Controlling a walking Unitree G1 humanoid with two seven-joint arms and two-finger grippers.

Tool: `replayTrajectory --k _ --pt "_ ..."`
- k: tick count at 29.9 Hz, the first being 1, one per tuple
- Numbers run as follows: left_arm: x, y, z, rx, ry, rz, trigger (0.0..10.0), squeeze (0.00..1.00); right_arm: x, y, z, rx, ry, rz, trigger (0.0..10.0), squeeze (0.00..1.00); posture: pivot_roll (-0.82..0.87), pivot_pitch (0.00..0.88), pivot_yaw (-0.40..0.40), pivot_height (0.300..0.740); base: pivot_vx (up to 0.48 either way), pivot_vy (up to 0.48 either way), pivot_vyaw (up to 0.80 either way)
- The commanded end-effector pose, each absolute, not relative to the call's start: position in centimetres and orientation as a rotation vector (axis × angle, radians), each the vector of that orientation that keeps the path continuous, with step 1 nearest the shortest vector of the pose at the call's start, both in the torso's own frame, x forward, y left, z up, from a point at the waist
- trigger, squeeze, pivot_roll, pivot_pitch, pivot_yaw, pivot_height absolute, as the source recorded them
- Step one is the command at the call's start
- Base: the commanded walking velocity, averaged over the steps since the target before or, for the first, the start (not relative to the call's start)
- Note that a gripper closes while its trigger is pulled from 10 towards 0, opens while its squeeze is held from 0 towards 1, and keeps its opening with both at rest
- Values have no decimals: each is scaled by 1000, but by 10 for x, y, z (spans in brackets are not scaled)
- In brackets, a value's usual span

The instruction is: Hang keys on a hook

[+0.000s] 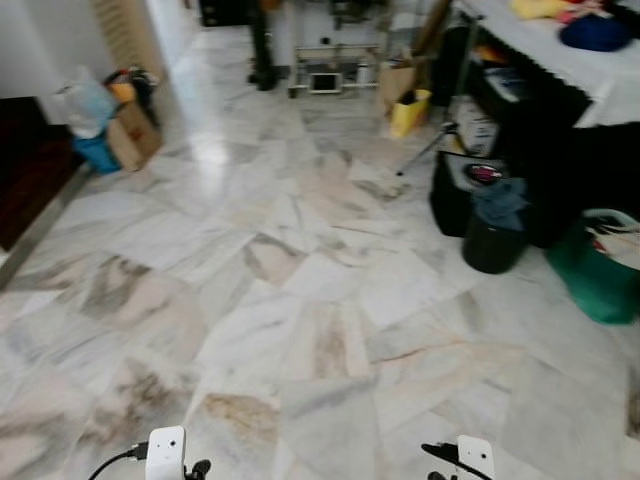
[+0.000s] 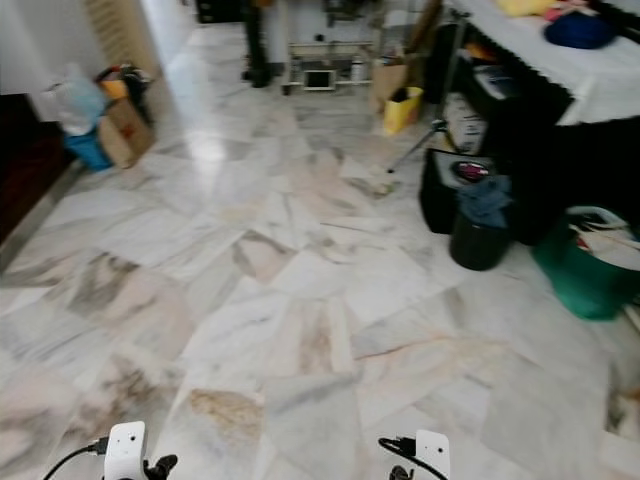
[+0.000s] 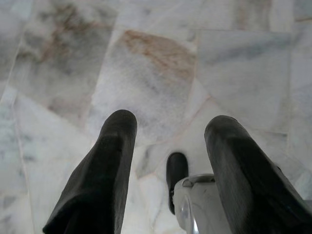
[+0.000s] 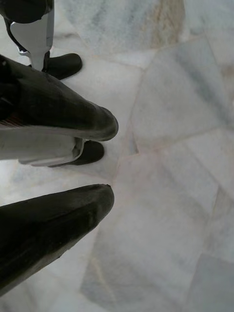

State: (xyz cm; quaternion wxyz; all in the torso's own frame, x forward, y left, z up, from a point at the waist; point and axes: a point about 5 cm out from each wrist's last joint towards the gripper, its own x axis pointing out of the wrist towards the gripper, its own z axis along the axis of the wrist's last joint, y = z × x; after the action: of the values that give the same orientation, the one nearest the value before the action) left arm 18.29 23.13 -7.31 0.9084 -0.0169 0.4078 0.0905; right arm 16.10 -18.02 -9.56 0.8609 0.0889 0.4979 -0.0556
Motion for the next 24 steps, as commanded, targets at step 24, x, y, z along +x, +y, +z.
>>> replayTrajectory --k 24 --pt "188 241 -69 -15 847 205 10000 0 170 -174 -93 192 1043 -99 10000 0 80 0 6 740 0 0 -769"
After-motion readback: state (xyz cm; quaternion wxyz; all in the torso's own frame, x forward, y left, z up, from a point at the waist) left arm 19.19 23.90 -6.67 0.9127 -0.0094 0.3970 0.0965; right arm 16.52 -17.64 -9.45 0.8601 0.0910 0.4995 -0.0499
